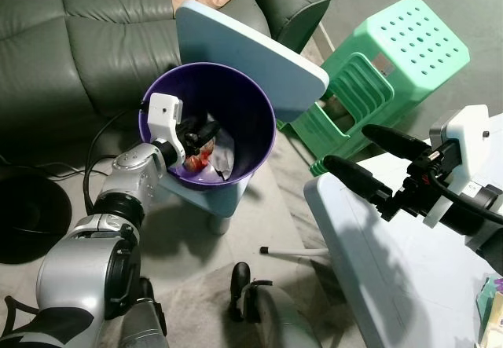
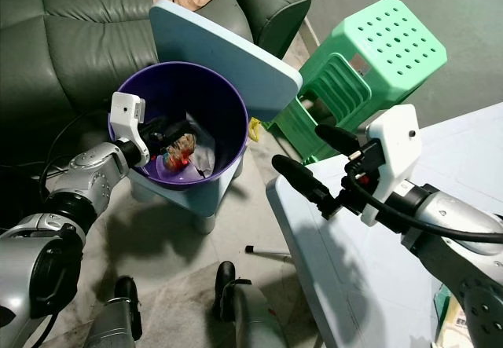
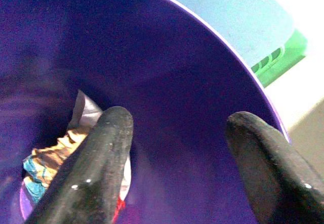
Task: Picking trash to rubbish bin
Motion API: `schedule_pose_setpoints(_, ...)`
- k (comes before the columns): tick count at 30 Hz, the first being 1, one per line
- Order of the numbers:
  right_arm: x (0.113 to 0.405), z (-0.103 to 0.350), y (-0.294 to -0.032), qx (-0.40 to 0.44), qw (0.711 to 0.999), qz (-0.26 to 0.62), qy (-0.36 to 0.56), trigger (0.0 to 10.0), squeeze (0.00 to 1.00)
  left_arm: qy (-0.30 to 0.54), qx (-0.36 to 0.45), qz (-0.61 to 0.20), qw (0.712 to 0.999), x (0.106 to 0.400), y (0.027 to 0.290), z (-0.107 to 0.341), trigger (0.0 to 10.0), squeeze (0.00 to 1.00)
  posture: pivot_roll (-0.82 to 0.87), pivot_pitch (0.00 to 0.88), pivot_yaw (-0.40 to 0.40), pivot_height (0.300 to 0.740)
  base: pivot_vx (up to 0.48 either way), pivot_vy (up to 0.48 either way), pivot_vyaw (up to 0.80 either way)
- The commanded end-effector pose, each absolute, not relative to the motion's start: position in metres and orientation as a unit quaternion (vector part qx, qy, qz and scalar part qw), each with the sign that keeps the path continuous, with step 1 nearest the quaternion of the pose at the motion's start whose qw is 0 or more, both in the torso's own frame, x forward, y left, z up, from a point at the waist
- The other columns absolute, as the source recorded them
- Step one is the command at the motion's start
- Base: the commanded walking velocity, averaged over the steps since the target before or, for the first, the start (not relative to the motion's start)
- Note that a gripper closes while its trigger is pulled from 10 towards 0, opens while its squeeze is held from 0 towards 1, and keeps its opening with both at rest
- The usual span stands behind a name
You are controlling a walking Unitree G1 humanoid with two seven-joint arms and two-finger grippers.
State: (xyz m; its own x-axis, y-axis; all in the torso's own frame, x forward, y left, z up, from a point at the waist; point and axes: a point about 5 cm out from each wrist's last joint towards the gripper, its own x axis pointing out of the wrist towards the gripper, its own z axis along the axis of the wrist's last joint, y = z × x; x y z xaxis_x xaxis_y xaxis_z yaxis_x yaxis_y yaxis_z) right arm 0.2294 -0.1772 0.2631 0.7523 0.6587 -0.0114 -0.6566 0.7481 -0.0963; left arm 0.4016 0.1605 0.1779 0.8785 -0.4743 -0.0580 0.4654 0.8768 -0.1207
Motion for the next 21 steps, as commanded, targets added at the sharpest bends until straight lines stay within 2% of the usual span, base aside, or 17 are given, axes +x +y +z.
schedule_pose_setpoints(1,0.225,0.265,-0.181,-0.058,0.936,0.346,-0.013,10.0,0.0,0.062,-0.046,-0.252,0.965,0.399,0.156,0.169,10.0,1.0,-0.31,0.474,-0.218,0.74,0.0,0.0,0.0)
schedule_pose_setpoints(2,0.225,0.264,-0.181,-0.058,0.937,0.345,-0.014,10.0,0.0,0.06,-0.039,-0.253,0.965,0.399,0.156,0.169,10.0,1.0,-0.31,0.47,-0.215,0.74,0.0,0.0,0.0)
schedule_pose_setpoints(3,0.225,0.264,-0.182,-0.058,0.937,0.343,-0.014,10.0,0.0,0.06,-0.036,-0.253,0.965,0.4,0.156,0.17,10.0,0.79,-0.3,0.468,-0.212,0.74,0.0,0.0,0.0)
schedule_pose_setpoints(4,0.225,0.264,-0.182,-0.058,0.938,0.342,-0.014,10.0,0.0,0.06,-0.034,-0.252,0.965,0.4,0.155,0.17,10.0,0.79,-0.3,0.468,-0.212,0.74,0.0,0.0,0.0)
schedule_pose_setpoints(5,0.226,0.263,-0.182,-0.056,0.938,0.341,-0.016,10.0,0.0,0.057,-0.032,-0.251,0.966,0.4,0.156,0.171,10.0,0.0,-0.3,0.467,-0.212,0.74,0.0,0.0,0.0)
schedule_pose_setpoints(13,0.232,0.257,-0.181,-0.04,0.943,0.328,-0.03,10.0,0.0,0.031,-0.038,-0.248,0.968,0.4,0.158,0.176,10.0,0.0,-0.24,0.436,-0.184,0.74,0.0,0.0,0.0)
schedule_pose_setpoints(21,0.251,0.244,-0.182,0.008,0.958,0.28,-0.065,10.0,0.0,-0.022,-0.031,-0.227,0.973,0.397,0.163,0.186,10.0,0.0,-0.14,0.375,-0.147,0.74,0.0,0.0,0.0)
